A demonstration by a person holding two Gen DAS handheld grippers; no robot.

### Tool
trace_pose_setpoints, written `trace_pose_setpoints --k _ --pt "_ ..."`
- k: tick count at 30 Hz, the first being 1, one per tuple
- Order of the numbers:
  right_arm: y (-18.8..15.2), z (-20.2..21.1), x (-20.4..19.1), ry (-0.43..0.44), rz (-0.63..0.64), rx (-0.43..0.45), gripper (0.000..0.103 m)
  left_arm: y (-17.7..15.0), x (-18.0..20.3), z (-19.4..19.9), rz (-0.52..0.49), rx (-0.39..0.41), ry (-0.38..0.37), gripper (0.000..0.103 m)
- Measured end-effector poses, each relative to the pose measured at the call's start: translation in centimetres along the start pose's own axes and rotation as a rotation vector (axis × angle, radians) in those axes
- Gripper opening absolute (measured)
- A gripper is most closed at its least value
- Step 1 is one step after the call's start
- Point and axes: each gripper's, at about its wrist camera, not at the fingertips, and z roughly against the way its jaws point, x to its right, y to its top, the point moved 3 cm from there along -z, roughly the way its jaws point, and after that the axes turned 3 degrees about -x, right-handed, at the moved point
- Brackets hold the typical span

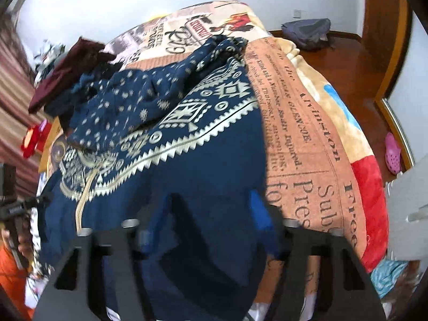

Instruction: Fold large clothes

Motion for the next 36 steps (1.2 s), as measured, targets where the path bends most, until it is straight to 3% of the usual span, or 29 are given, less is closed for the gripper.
trace_pose_setpoints --k 1,4,10,13,17,19,22,24,26,27,28,32,36 --pt "0.3 -0.1 0.0 0.016 -0.011 -0.002 0.018 0.2 -0.1 0.1 0.003 0.005 -0.002 0.023" --pt "1.1 -0.1 -0.1 0.059 -0.028 -0.006 0.008 0.8 -0.2 0.7 0.018 0.021 -0.030 0.011" --pt "3.3 2.3 -2.6 0.103 0.067 0.080 0.005 3.4 1.0 3.7 0.010 0.123 -0.087 0.006" --pt "5.5 3.8 -3.5 0.062 0.109 0.177 0.003 5.4 1.7 5.6 -0.007 0.192 -0.105 0.006" --pt "8.3 3.6 -3.0 0.035 0.090 0.234 0.003 8.0 1.6 5.9 -0.006 0.245 -0.072 0.006" --pt "8.7 2.6 -2.4 -0.013 0.081 0.213 0.003 8.6 1.0 5.2 0.010 0.242 -0.047 0.006" --pt "7.6 2.1 -1.8 -0.015 0.077 0.185 0.004 8.9 -0.1 3.3 0.014 0.213 0.032 0.006" --pt "6.8 2.2 -1.2 -0.014 0.074 0.157 0.009 8.8 -0.7 2.1 0.028 0.183 0.051 0.006" --pt "5.7 2.0 -0.6 -0.030 0.074 0.099 0.033 8.5 -1.3 1.2 0.051 0.163 0.041 0.006" --pt "4.9 1.8 -0.3 -0.046 0.072 0.074 0.050 8.4 -1.5 1.0 0.058 0.160 0.037 0.006" --pt "4.2 2.0 0.0 -0.055 0.068 0.077 0.053 8.2 -1.6 1.0 0.060 0.161 0.034 0.006" --pt "1.9 1.4 0.8 -0.062 0.053 0.026 0.053 7.9 -1.2 1.2 0.046 0.167 0.049 0.006" --pt "-0.1 -0.2 1.1 0.006 -0.005 -0.034 0.054 7.7 -0.5 1.0 0.011 0.162 0.075 0.006"
